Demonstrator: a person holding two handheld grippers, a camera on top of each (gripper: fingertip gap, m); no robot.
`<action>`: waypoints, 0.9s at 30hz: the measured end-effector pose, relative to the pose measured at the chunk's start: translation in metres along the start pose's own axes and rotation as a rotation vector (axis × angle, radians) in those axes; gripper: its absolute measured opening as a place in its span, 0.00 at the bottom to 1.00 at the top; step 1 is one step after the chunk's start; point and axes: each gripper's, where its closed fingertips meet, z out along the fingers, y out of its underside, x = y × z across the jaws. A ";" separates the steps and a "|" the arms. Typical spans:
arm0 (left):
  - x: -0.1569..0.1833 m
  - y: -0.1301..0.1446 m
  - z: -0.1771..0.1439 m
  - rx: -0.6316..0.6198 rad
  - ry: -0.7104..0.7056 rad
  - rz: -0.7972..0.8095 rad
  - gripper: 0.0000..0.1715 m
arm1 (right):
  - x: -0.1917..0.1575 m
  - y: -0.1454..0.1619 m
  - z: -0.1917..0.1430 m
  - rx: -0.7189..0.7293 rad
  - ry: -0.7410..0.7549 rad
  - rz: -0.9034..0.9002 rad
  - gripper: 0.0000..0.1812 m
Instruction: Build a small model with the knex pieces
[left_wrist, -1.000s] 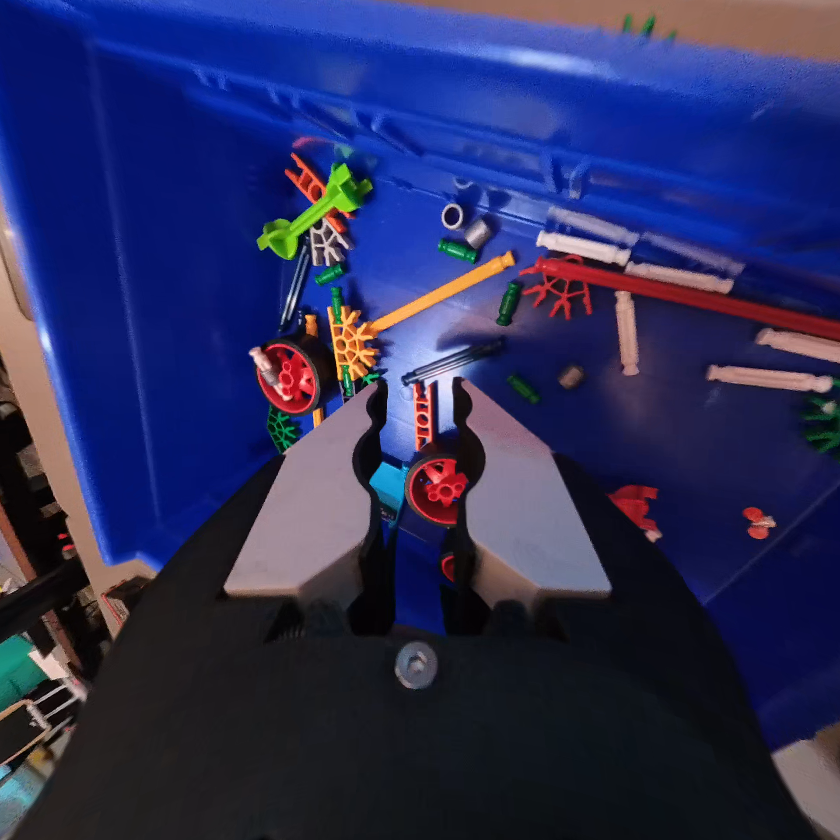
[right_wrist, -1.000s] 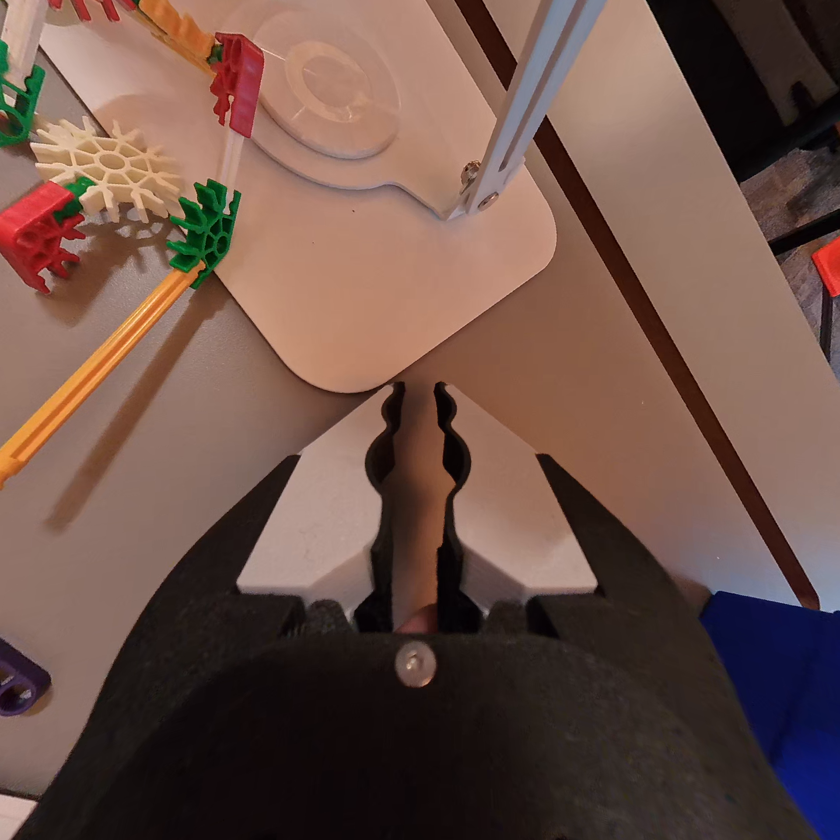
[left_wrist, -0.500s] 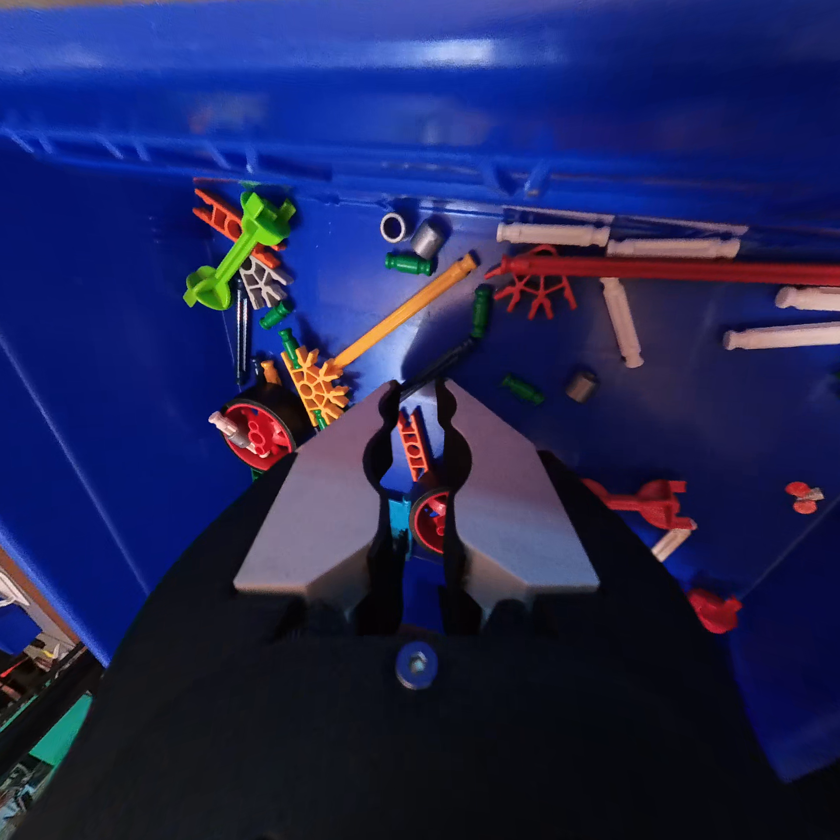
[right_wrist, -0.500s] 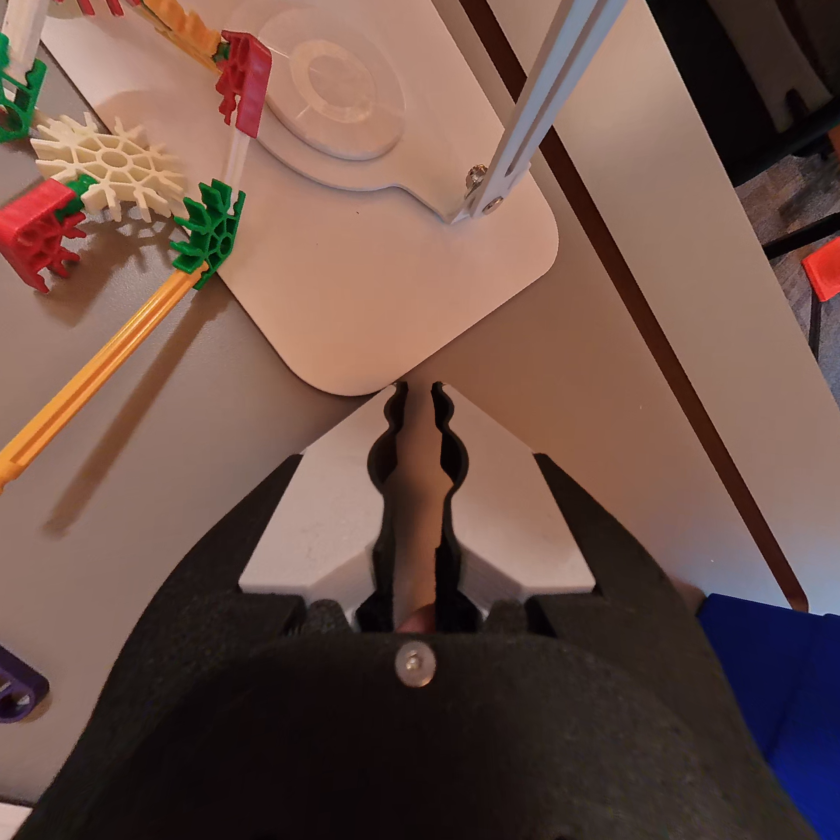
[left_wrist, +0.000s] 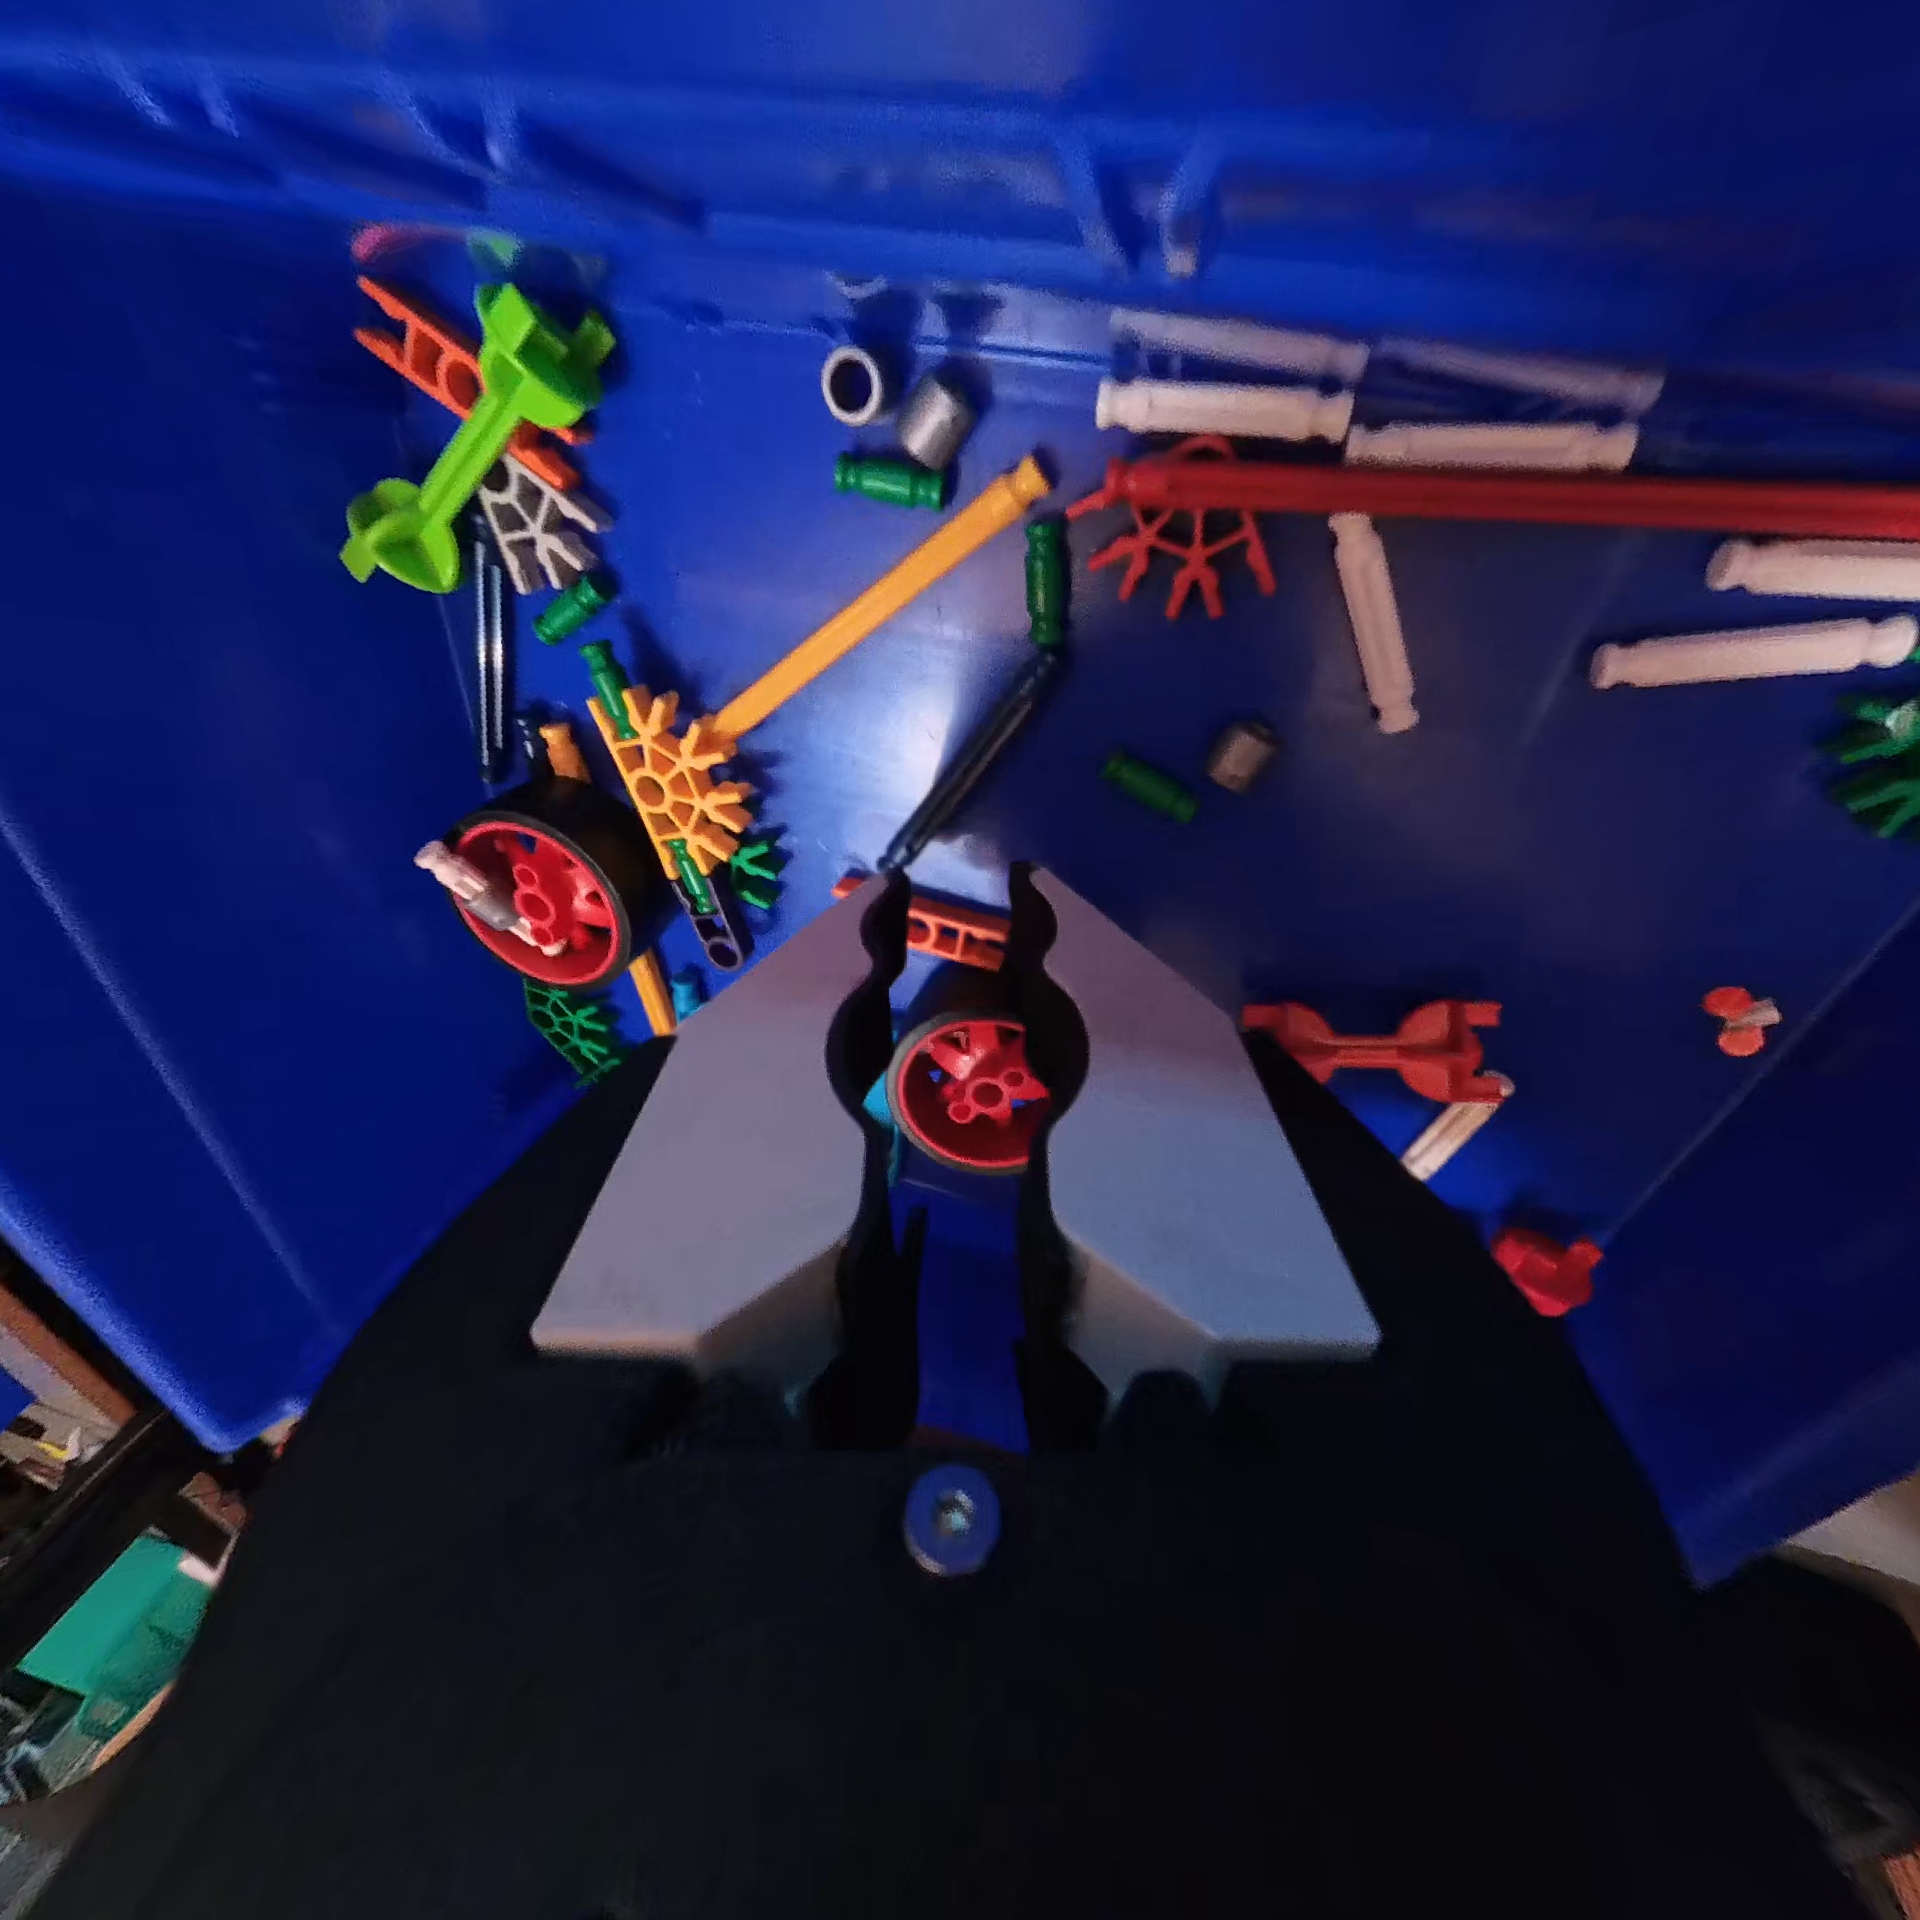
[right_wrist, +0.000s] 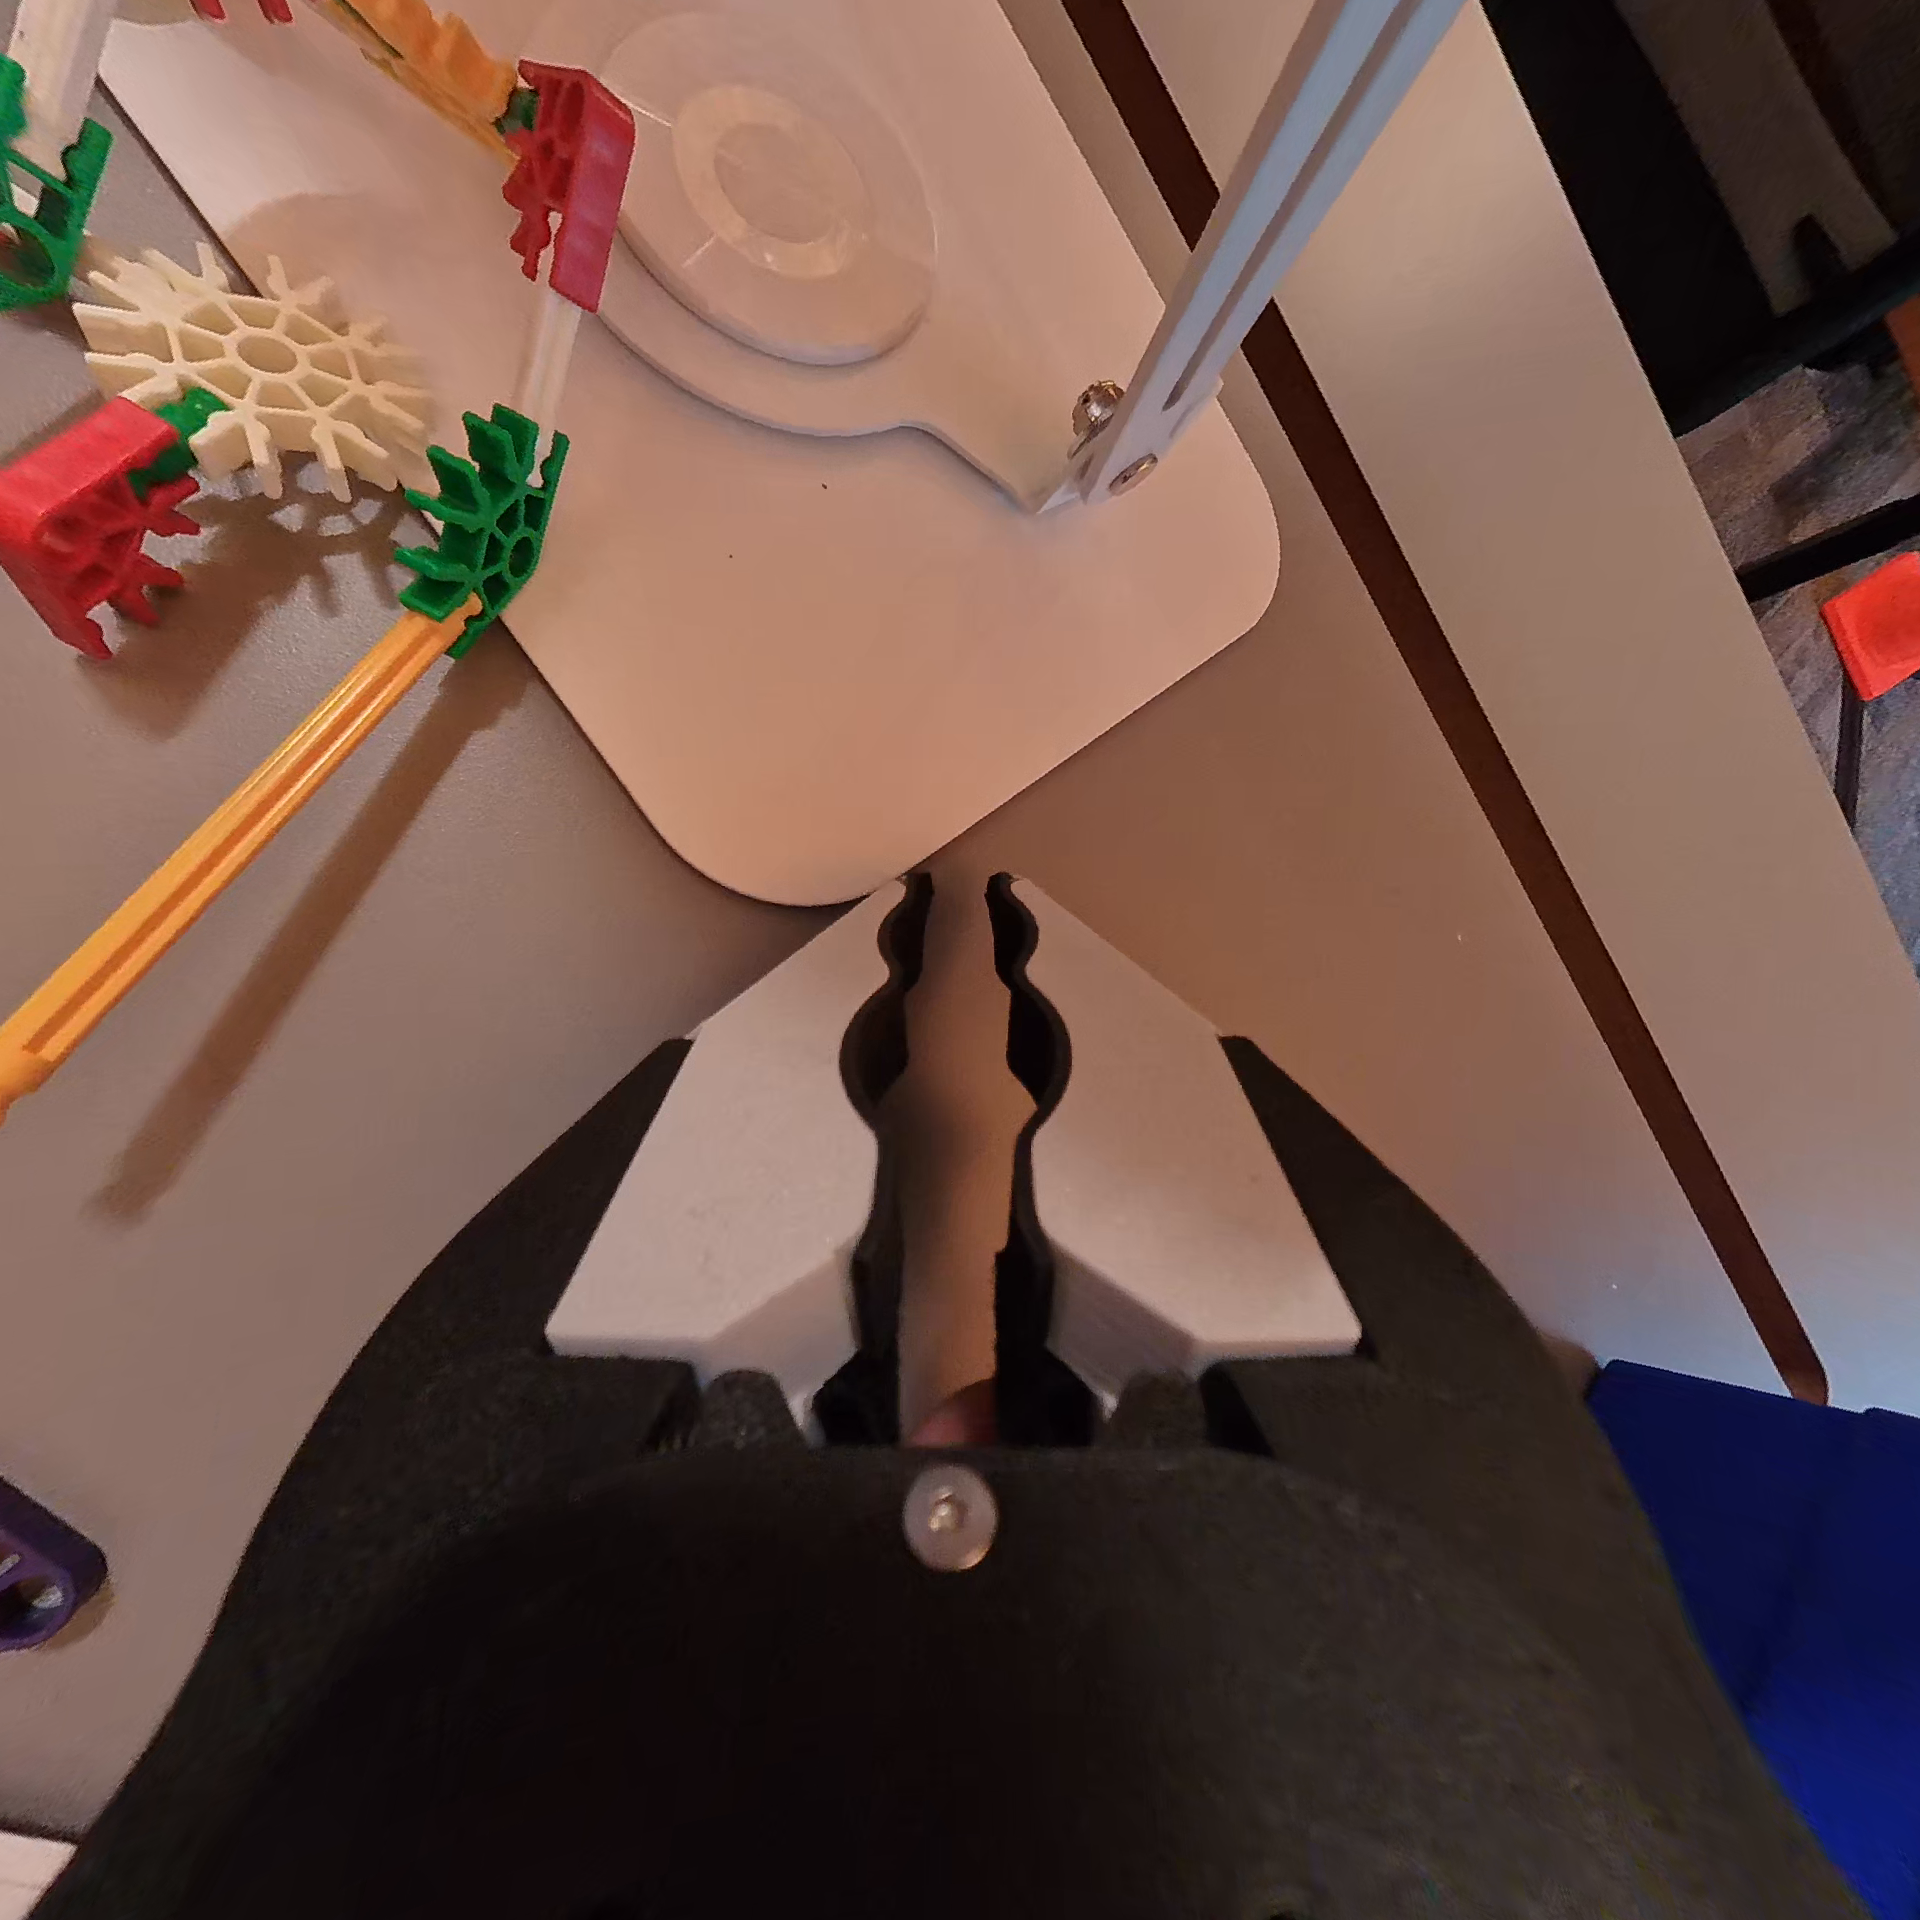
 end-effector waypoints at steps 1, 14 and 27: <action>0.002 0.002 -0.001 -0.002 0.005 0.001 0.11 | 0.000 0.000 0.000 0.001 -0.001 0.001 0.06; 0.094 0.069 -0.026 -0.278 0.307 0.043 0.10 | 0.000 0.000 0.001 0.003 -0.003 0.000 0.05; 0.109 0.094 -0.024 -0.343 0.338 -0.020 0.08 | -0.001 0.000 0.000 -0.008 0.012 -0.022 0.04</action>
